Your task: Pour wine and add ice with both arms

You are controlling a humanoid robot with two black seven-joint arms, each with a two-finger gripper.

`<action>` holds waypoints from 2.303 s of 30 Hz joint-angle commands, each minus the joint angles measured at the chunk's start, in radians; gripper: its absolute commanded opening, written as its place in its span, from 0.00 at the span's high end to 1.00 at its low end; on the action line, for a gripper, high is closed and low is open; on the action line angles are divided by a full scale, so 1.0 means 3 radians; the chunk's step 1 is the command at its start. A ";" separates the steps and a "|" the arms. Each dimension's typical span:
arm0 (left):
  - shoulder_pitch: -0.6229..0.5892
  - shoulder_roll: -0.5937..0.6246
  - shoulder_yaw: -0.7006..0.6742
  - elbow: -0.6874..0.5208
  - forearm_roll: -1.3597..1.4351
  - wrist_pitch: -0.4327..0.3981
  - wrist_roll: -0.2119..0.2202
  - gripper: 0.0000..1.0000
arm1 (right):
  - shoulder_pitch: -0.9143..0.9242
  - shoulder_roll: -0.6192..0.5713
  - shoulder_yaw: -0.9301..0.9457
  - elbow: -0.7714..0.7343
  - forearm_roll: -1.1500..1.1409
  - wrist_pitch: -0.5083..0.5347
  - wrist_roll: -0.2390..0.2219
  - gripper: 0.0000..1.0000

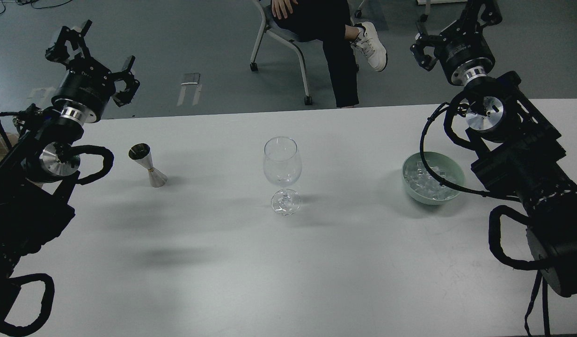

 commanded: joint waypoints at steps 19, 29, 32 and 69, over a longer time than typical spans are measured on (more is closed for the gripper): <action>-0.0012 -0.0110 -0.0060 0.0000 -0.0044 0.0104 -0.0013 0.02 | -0.0010 -0.0015 0.0015 0.0031 0.0005 -0.0050 0.0004 0.00; -0.0007 -0.0105 -0.0060 0.0000 -0.0039 0.0109 0.0008 0.02 | -0.0010 -0.0015 0.0010 0.0026 0.0005 -0.0019 -0.0001 0.00; 0.0003 -0.0115 -0.0015 -0.0041 -0.0024 0.0032 0.0013 0.02 | -0.0016 -0.0020 0.0010 0.0031 0.0005 -0.0014 0.0004 0.00; 0.3725 0.0744 -0.1983 -0.3425 -0.1277 0.0139 0.0396 0.02 | -0.0358 -0.0081 0.0005 0.0435 0.0005 -0.0014 0.0004 0.00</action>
